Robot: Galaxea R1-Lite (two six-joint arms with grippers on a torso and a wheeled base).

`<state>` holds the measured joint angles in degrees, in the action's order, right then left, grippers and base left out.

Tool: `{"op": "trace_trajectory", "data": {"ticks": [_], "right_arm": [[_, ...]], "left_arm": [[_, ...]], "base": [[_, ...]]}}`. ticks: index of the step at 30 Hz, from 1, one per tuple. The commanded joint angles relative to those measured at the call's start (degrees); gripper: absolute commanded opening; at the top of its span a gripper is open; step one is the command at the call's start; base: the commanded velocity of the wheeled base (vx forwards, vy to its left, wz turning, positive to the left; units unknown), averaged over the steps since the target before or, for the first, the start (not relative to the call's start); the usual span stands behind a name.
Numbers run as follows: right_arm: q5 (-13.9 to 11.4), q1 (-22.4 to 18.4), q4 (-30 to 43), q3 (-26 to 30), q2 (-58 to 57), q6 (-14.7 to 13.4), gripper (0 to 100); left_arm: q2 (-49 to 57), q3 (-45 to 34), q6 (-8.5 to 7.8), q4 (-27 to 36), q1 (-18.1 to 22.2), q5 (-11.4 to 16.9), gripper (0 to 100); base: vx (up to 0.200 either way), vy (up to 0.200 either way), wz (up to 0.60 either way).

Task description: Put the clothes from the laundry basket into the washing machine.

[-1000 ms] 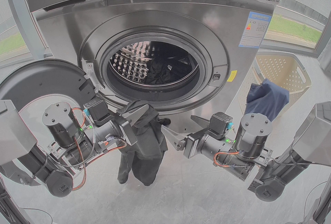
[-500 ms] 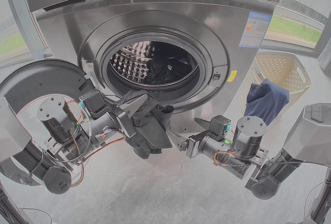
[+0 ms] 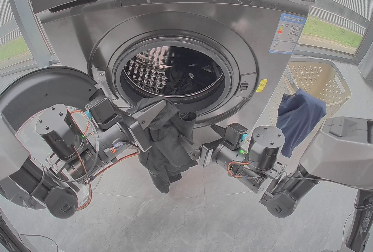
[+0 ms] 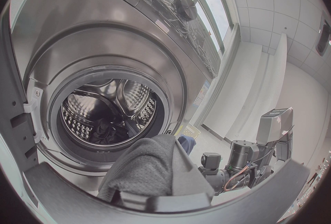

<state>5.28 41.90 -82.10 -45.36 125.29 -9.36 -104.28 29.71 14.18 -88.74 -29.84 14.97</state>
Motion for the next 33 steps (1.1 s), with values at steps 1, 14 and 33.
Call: {"op": "trace_trajectory", "data": {"ticks": [1, 14, 33], "right_arm": [[-0.01, 0.38, -0.07, -2.80, 3.90, 0.05, 100], [-0.01, 6.26, -1.57, -0.69, 6.63, -0.04, 100], [-0.62, -3.05, -2.10, 1.86, 0.65, 0.05, 100]], "left_arm": [[0.48, 0.09, 0.06, -0.03, -0.13, 0.06, 0], [0.39, 1.84, -0.12, -0.03, 0.05, -0.12, 0], [0.39, 1.67, 0.24, -0.03, 0.49, -0.12, 0]], "base": [[0.000, 0.000, 0.00], [0.000, 0.000, 0.00], [0.000, 0.000, 0.00]]}}
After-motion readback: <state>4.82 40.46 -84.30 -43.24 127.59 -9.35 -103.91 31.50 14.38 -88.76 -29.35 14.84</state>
